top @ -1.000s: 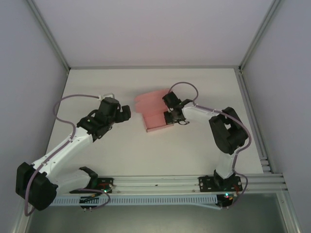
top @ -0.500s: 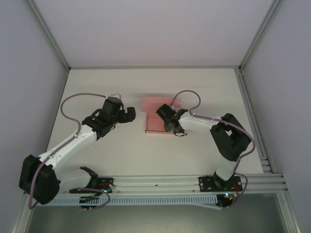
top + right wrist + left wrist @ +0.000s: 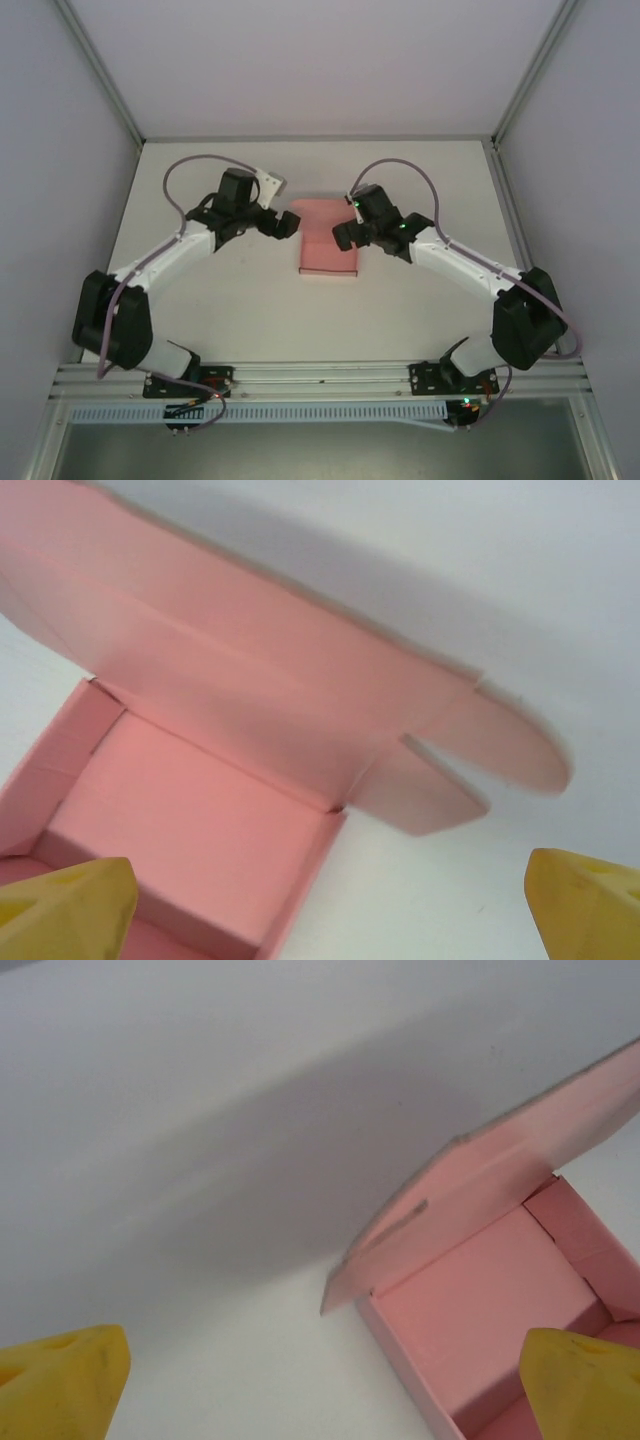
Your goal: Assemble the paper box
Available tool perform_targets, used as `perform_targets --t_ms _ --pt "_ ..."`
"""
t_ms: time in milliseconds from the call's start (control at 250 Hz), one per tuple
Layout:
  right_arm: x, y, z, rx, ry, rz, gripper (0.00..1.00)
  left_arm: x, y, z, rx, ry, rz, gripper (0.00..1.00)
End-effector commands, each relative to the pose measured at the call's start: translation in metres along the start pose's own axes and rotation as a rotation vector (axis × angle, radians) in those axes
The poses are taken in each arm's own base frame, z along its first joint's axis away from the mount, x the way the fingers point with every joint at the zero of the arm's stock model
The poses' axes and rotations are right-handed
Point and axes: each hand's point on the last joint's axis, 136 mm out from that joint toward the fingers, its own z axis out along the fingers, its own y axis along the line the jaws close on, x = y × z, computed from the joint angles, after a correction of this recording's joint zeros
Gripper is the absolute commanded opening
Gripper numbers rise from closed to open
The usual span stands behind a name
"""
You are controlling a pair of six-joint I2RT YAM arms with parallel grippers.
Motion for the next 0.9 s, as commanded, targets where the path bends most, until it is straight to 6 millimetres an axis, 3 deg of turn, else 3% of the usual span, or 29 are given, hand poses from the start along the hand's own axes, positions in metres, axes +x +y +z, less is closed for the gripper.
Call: perform_targets --t_ms 0,120,252,415,591,743,866,894 --pt "-0.015 -0.015 0.006 -0.131 -0.010 -0.113 0.99 -0.003 -0.013 0.008 0.158 0.031 0.227 1.00" --pt "-0.011 -0.008 0.008 -0.328 -0.002 -0.240 0.94 -0.001 -0.013 0.022 0.202 0.067 0.298 1.00" --pt "-0.007 -0.007 0.013 -0.356 -0.006 -0.335 0.90 0.003 -0.022 0.029 0.285 0.099 0.334 0.94" --pt "-0.009 -0.015 0.021 -0.344 0.019 -0.312 0.58 0.004 -0.015 0.037 0.264 0.128 0.320 0.71" --pt "-0.004 -0.017 0.028 -0.344 0.047 -0.308 0.43 0.003 -0.016 0.040 0.268 0.127 0.308 0.50" --pt "-0.003 -0.015 0.029 -0.354 0.053 -0.285 0.15 -0.002 -0.020 0.040 0.264 0.114 0.292 0.20" --pt "-0.007 -0.022 0.029 -0.310 0.043 -0.253 0.06 -0.011 -0.022 0.039 0.202 0.082 0.269 0.00" --pt "-0.009 -0.024 0.029 -0.295 0.039 -0.241 0.04 -0.015 -0.017 0.039 0.148 0.072 0.247 0.00"
